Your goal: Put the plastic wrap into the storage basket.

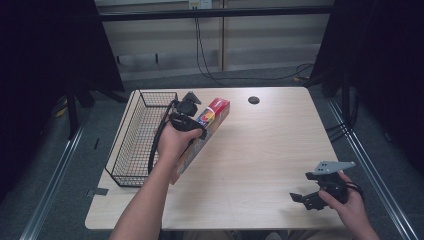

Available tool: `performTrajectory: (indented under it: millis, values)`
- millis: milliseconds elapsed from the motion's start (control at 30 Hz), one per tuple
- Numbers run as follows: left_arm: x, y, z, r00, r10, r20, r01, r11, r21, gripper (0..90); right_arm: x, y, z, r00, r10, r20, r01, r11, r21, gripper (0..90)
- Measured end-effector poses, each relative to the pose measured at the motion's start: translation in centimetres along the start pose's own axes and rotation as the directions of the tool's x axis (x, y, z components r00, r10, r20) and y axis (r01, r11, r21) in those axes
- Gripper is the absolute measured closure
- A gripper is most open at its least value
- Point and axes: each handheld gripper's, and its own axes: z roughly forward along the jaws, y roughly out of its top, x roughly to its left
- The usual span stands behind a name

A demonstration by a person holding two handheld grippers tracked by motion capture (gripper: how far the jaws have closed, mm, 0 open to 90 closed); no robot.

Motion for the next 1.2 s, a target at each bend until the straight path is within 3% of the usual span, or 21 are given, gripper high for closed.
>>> performTrajectory:
  millis: [300, 367, 433, 500, 633, 700, 767, 800, 1200]
  values:
    - [0.9, -0.3, -0.9, 0.9990, -0.043, -0.013, 0.043, 0.9988, -0.022, 44.1, 0.0, 0.1, 0.0, 1.0000, 0.000, 0.000, 0.000, 1.000, 0.000, 3.2]
    - [1.2, -0.3, -1.1, 0.9997, -0.016, -0.020, 0.016, 0.9997, -0.019, 44.2, 0.0, 0.2, 0.0, 1.0000, -0.001, 0.000, 0.001, 1.000, -0.001, 3.2]
    - [1.2, -0.4, -1.3, 0.9983, -0.054, -0.021, 0.054, 0.9982, -0.027, 44.1, 0.1, 0.2, 0.1, 1.0000, -0.004, 0.001, 0.004, 1.000, -0.001, 3.2]
    - [1.5, -0.4, -1.6, 0.9992, -0.033, -0.025, 0.032, 0.9991, -0.028, 44.1, 0.1, 0.3, 0.1, 1.0000, 0.002, -0.002, -0.002, 1.000, 0.003, 3.2]
    - [1.9, -0.6, -2.0, 0.9982, -0.053, -0.026, 0.052, 0.9980, -0.036, 44.1, 0.0, 0.4, 0.3, 1.0000, -0.001, -0.005, 0.001, 1.000, -0.005, 3.2]
    - [2.0, -0.8, -2.2, 0.9959, -0.085, -0.032, 0.083, 0.9956, -0.042, 44.1, 0.0, 0.4, 0.3, 1.0000, -0.001, -0.002, 0.001, 1.000, 0.001, 3.2]
    - [2.3, -0.9, -2.5, 0.9969, -0.069, -0.037, 0.068, 0.9971, -0.035, 44.1, 0.0, 0.5, 0.4, 0.9999, -0.006, -0.009, 0.006, 1.000, -0.006, 3.1]
    - [2.3, -0.9, -2.5, 0.9954, -0.088, -0.038, 0.086, 0.9953, -0.044, 44.1, 0.1, 0.5, 0.4, 1.0000, 0.001, -0.008, -0.001, 1.000, -0.001, 3.2]
    - [3.5, -1.6, -3.4, 0.9920, -0.116, -0.049, 0.114, 0.9924, -0.047, 44.1, 0.2, 0.8, 0.7, 0.9998, -0.019, -0.007, 0.019, 1.000, 0.000, 3.1]
